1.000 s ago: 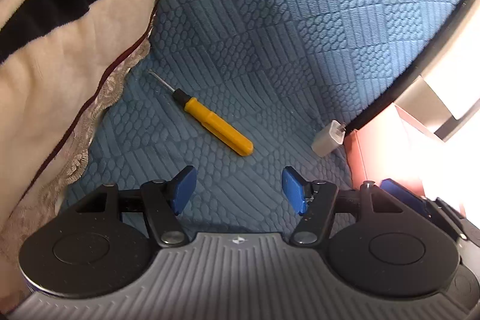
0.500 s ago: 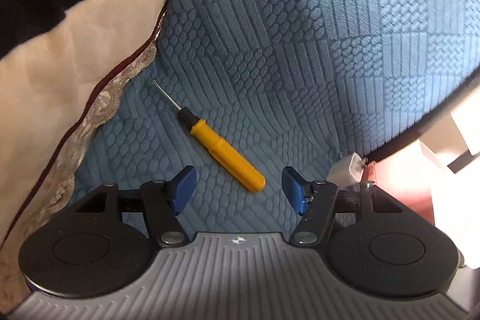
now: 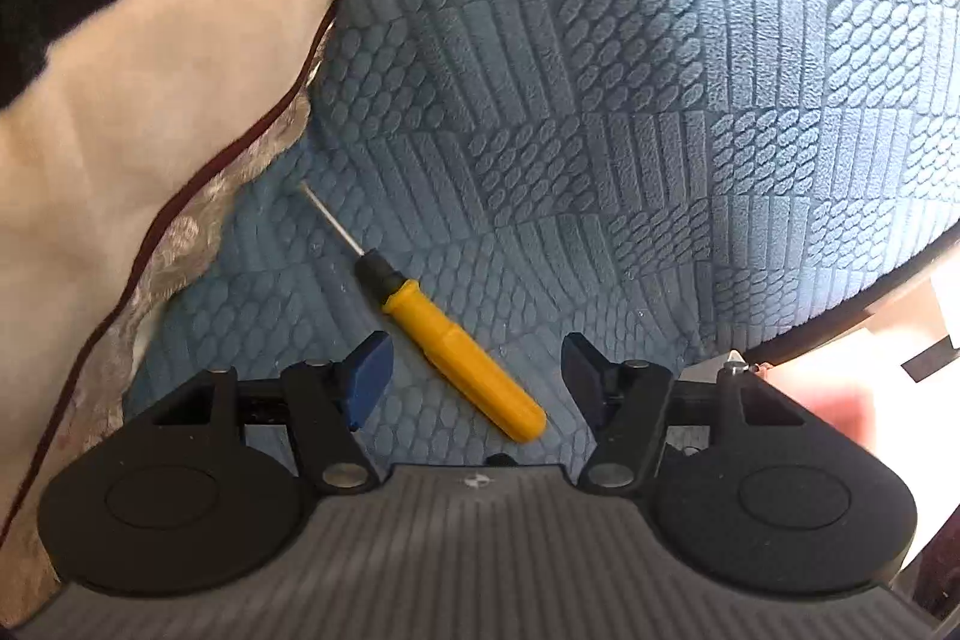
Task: Organize rigid objects
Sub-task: 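Grasp the yellow screwdriver with the left tool while the right tool grasps the small white charger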
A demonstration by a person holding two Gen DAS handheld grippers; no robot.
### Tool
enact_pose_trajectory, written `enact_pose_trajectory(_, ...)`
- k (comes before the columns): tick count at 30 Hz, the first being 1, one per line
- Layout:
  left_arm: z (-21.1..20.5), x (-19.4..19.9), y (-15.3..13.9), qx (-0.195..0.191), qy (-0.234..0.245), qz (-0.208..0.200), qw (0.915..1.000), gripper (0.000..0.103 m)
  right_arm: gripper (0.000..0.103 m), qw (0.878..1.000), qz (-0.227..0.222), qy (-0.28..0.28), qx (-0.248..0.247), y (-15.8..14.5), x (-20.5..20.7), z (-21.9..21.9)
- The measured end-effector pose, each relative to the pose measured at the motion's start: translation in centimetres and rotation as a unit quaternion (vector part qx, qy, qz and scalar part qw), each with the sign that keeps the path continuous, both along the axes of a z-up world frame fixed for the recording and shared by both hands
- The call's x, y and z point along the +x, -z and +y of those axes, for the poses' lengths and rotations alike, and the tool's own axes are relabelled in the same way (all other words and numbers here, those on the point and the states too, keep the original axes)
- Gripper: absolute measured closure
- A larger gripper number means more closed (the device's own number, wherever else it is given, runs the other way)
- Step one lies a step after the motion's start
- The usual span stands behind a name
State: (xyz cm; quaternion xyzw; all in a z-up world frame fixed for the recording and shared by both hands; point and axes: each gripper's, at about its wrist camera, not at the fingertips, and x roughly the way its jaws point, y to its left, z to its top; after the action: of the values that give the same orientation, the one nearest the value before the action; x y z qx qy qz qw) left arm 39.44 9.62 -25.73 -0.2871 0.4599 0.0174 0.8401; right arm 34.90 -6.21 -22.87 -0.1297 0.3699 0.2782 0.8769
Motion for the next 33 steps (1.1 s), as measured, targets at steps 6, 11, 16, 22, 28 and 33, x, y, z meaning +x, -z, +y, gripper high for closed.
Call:
enact_pose_trajectory(6,0.5,0.1,0.3,-0.018,-0.006,0.001,0.9998,0.038,0.056,1.000,0.010,-0.006,-0.010,1.5,0.9,0.7)
enact_pose_trajectory(11,0.7,0.1,0.7,-0.038,-0.003,0.005,0.9992,0.041,0.061,1.000,0.015,-0.017,-0.017,2.5,1.2,1.6)
enact_pose_trajectory(16,0.8,0.0,1.1,-0.061,-0.008,0.003,0.9981,0.044,0.081,0.999,0.031,-0.033,-0.025,2.3,1.0,1.9)
enact_pose_trajectory(22,1.1,-0.3,1.3,-0.075,-0.024,-0.003,0.9969,0.052,0.083,0.999,0.033,-0.037,-0.007,0.6,0.1,1.2)
enact_pose_trajectory(28,0.9,-0.3,1.9,-0.080,-0.031,0.013,0.9963,0.052,0.083,0.999,0.036,-0.026,0.012,-0.3,-0.1,0.1)
enact_pose_trajectory(33,0.7,-0.5,2.9,-0.112,-0.044,0.022,0.9925,0.052,0.083,0.998,0.037,-0.024,0.040,-1.5,-0.9,-0.9)
